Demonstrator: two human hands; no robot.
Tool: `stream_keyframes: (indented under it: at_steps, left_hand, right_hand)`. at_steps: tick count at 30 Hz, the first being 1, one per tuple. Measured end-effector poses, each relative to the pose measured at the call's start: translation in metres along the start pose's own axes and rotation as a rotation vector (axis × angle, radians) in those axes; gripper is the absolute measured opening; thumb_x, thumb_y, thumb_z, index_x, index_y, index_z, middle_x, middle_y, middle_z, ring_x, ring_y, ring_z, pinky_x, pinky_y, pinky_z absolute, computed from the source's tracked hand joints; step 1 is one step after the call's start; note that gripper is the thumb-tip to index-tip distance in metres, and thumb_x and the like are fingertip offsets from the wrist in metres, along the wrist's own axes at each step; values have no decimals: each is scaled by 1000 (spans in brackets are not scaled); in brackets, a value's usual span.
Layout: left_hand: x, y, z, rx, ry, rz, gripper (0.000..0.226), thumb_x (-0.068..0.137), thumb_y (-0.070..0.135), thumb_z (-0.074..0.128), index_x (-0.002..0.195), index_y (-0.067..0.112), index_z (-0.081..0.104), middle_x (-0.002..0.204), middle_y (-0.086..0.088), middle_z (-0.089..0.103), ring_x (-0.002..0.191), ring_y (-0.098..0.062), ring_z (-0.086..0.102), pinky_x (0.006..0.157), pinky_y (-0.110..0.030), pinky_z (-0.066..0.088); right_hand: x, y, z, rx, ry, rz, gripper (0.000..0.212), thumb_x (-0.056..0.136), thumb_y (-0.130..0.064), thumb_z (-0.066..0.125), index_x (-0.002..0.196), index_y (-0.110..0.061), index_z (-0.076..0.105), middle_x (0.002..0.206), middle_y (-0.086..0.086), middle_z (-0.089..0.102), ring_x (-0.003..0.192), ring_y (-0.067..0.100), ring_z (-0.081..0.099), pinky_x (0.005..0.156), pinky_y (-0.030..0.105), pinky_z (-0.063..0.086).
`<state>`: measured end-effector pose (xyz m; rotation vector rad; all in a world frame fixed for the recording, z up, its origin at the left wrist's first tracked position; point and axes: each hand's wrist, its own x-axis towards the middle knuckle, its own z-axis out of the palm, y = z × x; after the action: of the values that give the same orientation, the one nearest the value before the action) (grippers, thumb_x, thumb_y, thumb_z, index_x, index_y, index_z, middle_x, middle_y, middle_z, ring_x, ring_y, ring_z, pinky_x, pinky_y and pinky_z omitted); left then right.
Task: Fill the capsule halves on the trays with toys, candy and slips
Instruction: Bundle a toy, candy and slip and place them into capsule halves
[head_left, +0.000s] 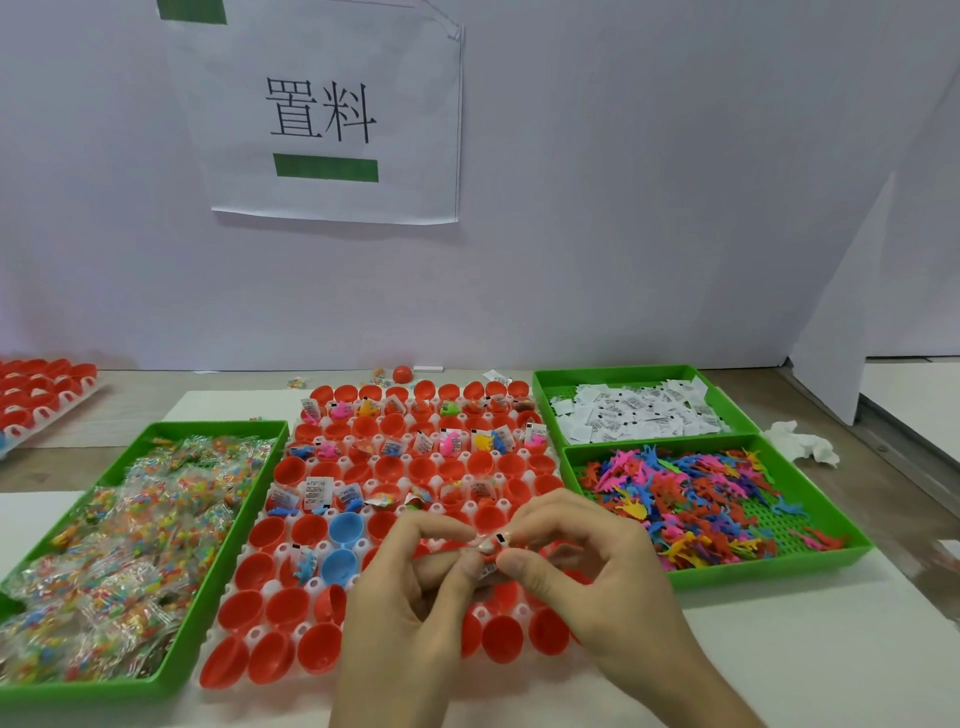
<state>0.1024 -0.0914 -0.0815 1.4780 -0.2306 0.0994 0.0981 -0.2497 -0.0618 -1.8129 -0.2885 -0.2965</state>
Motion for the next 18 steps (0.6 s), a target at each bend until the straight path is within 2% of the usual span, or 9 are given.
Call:
stream_keyframes:
  at_steps: [4,7,9,12,16,18]
  left_hand:
    - [3,8,-5,-116,-123,-63,27,77,22,69,96,4,63,76,-17,76,75,-30,77,66,-26,61]
    - [7,16,-9,-195,-197,-123,27,72,26,84,92,11,72,77,-23,75,70,-35,75,61,-29,60]
    - [8,19,-12,-214,-230,-116,23,68,32,91,80,19,77,76,-25,74,66,-34,74,60,-29,59]
    - [8,21,-17,-278,-308,-137,35,57,44,95,72,19,76,75,-26,73,62,-32,73,58,-29,58]
    - [5,23,-17,-468,-491,-201,27,62,32,95,71,19,73,68,-17,72,63,-23,73,56,-27,58]
    - [3,21,-16,-549,-558,-219,22,69,29,92,73,20,72,68,-12,73,62,-18,73,56,-25,58]
  right_hand:
    - [3,-7,-9,196,-14,52,7,75,-18,79,80,-14,80,77,8,71,64,19,71,60,27,57]
    - [4,-10,-15,320,-86,109,18,73,-30,86,79,-14,79,65,10,70,51,21,67,53,26,55]
    - [3,-10,-16,390,-124,146,32,65,-42,91,77,-16,78,65,10,69,53,21,68,53,27,54]
    - [2,-9,-17,467,-197,169,33,60,-44,93,73,-19,76,73,7,70,61,20,68,54,29,54]
    - [0,-11,-17,501,-287,211,37,56,-47,94,71,-20,74,74,12,69,58,26,66,57,37,46]
    - [-3,-13,-15,529,-322,208,37,56,-47,95,70,-21,73,70,13,68,56,27,66,56,35,45]
